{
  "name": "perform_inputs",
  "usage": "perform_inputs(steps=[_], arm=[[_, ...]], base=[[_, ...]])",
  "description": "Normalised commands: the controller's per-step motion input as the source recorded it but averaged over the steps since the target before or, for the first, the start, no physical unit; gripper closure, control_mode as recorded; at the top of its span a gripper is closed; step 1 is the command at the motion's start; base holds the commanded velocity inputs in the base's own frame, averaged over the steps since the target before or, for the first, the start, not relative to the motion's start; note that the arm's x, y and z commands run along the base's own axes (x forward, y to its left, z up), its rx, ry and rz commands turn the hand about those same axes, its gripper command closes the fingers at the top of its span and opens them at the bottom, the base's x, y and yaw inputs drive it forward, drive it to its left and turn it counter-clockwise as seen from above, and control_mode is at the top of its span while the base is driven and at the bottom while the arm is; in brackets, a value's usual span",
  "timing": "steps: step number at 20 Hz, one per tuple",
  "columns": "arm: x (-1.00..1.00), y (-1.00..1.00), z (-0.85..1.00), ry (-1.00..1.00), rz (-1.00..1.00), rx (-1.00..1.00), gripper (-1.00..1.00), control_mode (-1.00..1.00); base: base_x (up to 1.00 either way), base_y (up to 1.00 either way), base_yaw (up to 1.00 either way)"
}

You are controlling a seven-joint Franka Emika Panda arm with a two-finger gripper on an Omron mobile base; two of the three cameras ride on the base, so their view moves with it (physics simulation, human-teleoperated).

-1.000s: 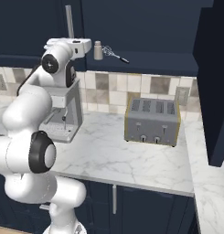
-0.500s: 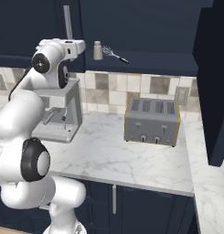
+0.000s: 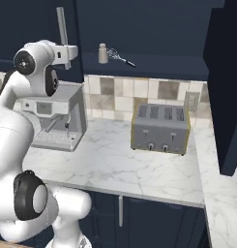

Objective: The dining table condiment station is running low on shaker. Refill the condiment station by opening the cabinet and taking the shaker from the cabinet and placing it on the dining table.

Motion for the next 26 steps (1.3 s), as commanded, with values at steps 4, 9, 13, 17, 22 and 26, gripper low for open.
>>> perform_inputs(steps=[4, 9, 13, 17, 22, 26], arm=[[-0.95, 0.73, 0.00, 0.06, 0.06, 0.06, 1.00, -1.00], [-1.00, 0.74, 0.00, 0.04, 0.07, 0.10, 1.00, -1.00], [-1.00, 0.78, 0.00, 0.06, 0.06, 0.11, 1.00, -1.00], [-0.96, 0.89, -0.01, 0.07, 0.05, 0.07, -1.00, -1.00], [-0.33, 0.60, -0.14, 0.08, 0.10, 0.00, -1.00, -1.00], [-0.80, -0.49, 0.00, 0.00, 0.00, 0.21, -1.00, -1.00]], base=[[0.00, 0.00, 0.00], [0.00, 0.00, 0.00], [0.00, 0.00, 0.00], [0.00, 0.00, 0.00], [0.00, 0.00, 0.00], [0.00, 0.00, 0.00]])
